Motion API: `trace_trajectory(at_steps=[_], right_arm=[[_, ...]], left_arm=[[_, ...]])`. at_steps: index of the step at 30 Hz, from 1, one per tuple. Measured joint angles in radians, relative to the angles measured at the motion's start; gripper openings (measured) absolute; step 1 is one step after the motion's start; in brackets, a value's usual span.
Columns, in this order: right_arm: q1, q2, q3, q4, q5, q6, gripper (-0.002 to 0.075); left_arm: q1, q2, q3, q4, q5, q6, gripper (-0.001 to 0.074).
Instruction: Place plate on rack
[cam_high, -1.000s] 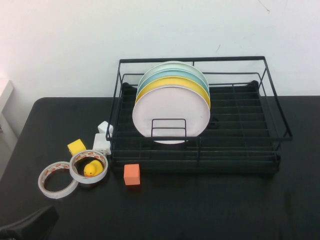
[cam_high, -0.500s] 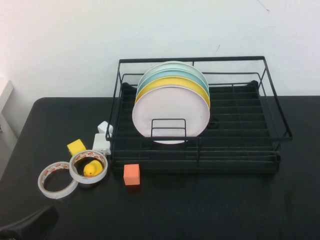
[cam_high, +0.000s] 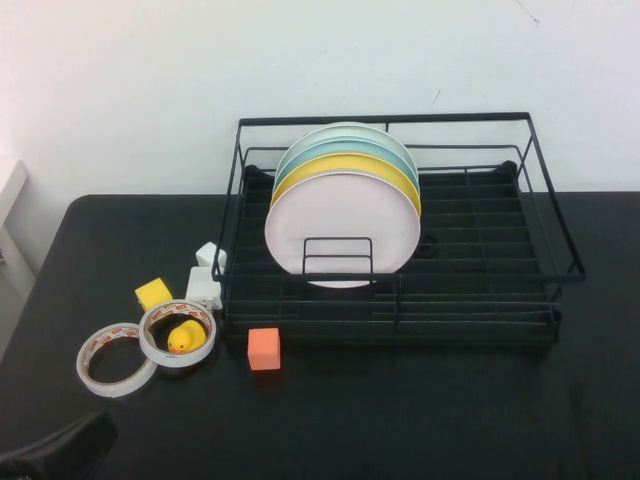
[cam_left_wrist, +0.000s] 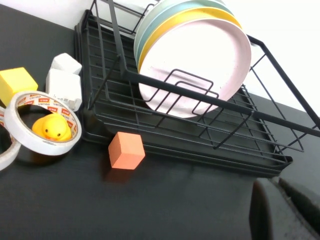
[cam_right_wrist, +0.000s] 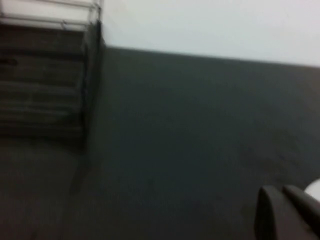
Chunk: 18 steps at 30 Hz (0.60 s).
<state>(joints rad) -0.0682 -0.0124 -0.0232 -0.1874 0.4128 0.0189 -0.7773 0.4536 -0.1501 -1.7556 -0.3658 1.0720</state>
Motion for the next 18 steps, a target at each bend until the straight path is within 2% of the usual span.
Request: trace_trajectory(at_steps=[5,18], right_arm=[[-0.002,0.0,0.04,-0.019,-0.063,0.062,0.0],[0.067,0.0,0.04,-0.023,-0.066,0.083,0.0]], left_arm=[[0.0,0.0,0.0,0.0,0.0,0.0,-0.0002],[0.0,0.0,0.0,0.0,0.0,0.0,-0.0002]])
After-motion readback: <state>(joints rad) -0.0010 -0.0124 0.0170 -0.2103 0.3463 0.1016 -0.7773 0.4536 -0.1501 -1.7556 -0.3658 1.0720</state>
